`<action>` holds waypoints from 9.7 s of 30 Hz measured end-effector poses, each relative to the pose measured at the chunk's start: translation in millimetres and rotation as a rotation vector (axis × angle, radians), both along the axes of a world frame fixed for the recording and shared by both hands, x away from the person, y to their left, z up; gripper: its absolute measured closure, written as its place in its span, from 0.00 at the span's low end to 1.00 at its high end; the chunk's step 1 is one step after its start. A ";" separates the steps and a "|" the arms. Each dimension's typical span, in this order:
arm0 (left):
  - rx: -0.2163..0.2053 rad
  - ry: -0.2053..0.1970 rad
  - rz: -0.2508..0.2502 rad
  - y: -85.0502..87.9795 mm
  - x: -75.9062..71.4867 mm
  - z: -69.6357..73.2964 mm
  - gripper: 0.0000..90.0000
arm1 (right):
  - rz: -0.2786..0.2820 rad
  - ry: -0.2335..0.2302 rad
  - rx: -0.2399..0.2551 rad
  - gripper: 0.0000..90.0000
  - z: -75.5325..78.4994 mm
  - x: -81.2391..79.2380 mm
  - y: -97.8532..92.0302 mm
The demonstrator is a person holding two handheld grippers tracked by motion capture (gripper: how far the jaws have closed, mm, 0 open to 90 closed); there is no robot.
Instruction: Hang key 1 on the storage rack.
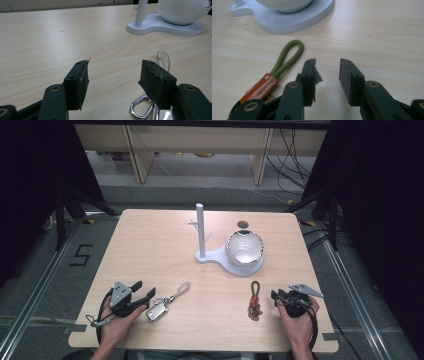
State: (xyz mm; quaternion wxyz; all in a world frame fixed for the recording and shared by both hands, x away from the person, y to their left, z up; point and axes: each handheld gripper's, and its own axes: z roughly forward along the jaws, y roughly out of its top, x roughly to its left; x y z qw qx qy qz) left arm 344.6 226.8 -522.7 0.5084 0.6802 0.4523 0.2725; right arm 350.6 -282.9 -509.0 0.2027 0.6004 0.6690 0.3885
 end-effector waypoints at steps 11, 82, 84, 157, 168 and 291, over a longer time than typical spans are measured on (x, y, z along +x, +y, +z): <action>-0.004 -0.001 0.000 -1.3 -0.5 -0.1 0.39 | 0.091 0.153 -0.040 0.75 15.5 4.8 22.0; 0.030 -0.002 -0.008 -4.1 -2.4 0.6 0.39 | -0.004 0.701 -0.220 0.75 35.8 57.6 90.3; 0.028 -0.003 -0.008 -4.1 -2.6 0.6 0.39 | 0.008 0.700 -0.223 0.76 36.2 56.1 89.8; -0.255 -0.104 -0.488 -122.8 28.8 112.0 0.63 | 0.351 -0.464 0.032 0.77 79.9 -11.9 138.6; -0.259 -0.078 -0.532 -136.2 31.9 111.7 0.71 | 0.381 -0.485 0.016 0.77 79.5 -11.4 144.2; 0.072 -0.159 -0.112 -108.5 120.2 129.2 0.92 | 0.288 -0.380 -0.020 0.62 40.1 -19.0 100.5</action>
